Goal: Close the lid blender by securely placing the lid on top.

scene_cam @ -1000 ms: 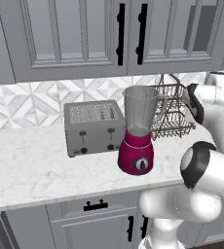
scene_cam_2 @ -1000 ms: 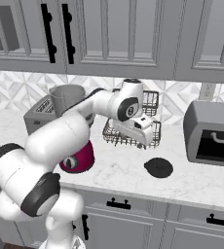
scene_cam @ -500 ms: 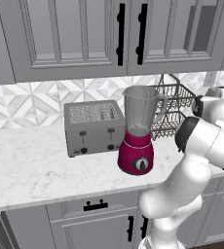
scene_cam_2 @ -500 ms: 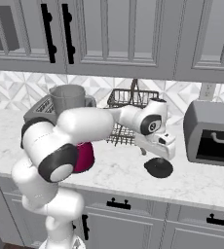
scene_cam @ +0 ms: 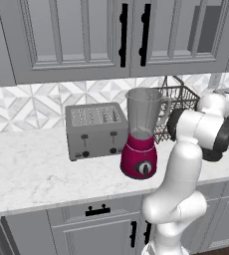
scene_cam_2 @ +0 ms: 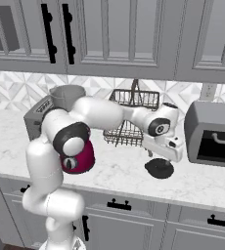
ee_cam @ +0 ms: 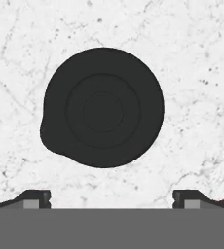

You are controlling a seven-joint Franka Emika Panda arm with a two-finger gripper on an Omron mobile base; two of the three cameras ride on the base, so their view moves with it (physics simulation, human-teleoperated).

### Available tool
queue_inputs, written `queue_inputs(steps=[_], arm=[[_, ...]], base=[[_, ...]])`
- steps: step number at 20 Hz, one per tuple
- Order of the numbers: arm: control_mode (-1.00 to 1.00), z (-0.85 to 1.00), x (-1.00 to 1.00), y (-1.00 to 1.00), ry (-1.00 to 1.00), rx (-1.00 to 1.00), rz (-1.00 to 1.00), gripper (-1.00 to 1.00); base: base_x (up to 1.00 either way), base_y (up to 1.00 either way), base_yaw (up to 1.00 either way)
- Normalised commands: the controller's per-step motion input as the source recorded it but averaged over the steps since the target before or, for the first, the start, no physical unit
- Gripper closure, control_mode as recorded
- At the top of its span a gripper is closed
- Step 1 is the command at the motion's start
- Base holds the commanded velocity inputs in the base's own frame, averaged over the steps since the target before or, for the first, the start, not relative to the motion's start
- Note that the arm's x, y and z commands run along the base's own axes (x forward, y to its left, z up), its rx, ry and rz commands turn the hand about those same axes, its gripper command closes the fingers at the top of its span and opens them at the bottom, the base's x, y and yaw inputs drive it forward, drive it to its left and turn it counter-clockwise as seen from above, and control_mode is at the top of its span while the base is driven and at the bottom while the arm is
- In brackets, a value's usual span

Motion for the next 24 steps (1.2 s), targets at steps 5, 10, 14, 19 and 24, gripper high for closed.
queue_inputs(steps=[5, 10, 14, 19, 24], arm=[[-1.00, -0.53, 0.26, 0.00, 0.00, 0.02, 0.04, -1.00], [-1.00, -0.44, 0.23, 0.00, 0.00, 0.02, 0.02, -1.00], [-1.00, -0.45, 0.10, 0.00, 0.00, 0.02, 0.02, -1.00], [-1.00, -0.43, 0.04, 0.00, 0.00, 0.02, 0.01, -1.00], [-1.00, -0.46, 0.00, 0.00, 0.00, 0.01, 0.00, 1.00]], base=[[0.00, 0.00, 0.00], [0.00, 0.00, 0.00], [0.00, 0.00, 0.00], [0.00, 0.00, 0.00], [0.00, 0.00, 0.00]])
